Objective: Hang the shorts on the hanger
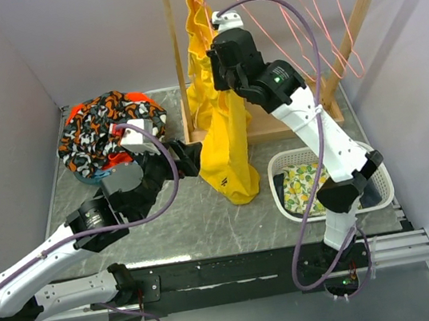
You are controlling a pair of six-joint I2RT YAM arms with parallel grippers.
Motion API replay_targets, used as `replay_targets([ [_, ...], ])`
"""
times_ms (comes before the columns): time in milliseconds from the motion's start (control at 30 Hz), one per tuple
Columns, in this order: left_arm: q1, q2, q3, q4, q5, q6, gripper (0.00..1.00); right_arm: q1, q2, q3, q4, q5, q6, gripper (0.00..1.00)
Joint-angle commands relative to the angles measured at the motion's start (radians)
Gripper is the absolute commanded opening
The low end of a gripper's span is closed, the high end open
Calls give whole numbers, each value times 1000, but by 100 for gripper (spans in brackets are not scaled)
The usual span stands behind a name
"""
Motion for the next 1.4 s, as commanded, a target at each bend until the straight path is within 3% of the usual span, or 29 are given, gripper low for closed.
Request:
replay_targets([
  [0,-1,-14,-9,18,-17,-13,96,-11,12,69,143,-21,-28,0],
  [267,-1,-8,-20,-2,-28,-44,96,-11,8,31,161,-21,3,3],
  [333,-1,-9,-23,-8,-34,-52,96,-11,-4,23,163,-25,6,14],
  [367,-1,-9,-26,-12,-34,-64,96,-11,-9,21,163,-38,12,30],
  [467,-1,-3,-31,-32,-34,-91,97,-11,-30,20,154,-56,29,54],
  [567,-1,9,-34,-55,-28,-119,97,-11,-76,-11,149,-97,52,70],
  [667,-1,11,-45,-71,-30,-151,96,-10,-158,-98,168,-133,79,77],
  [767,0,3,-65,-81,-30,-182,96,-8,-282,-233,200,-160,112,84],
  [967,0,6,-97,-112,-11,-227,96,-7,-613,-682,371,-176,168,92],
  [1200,0,15,-150,-131,10,-279,96,-5,-958,-1143,441,-171,264,93],
  [1367,0,12,-219,-111,21,-300,96,-7,-1101,-1409,464,-211,346,94],
])
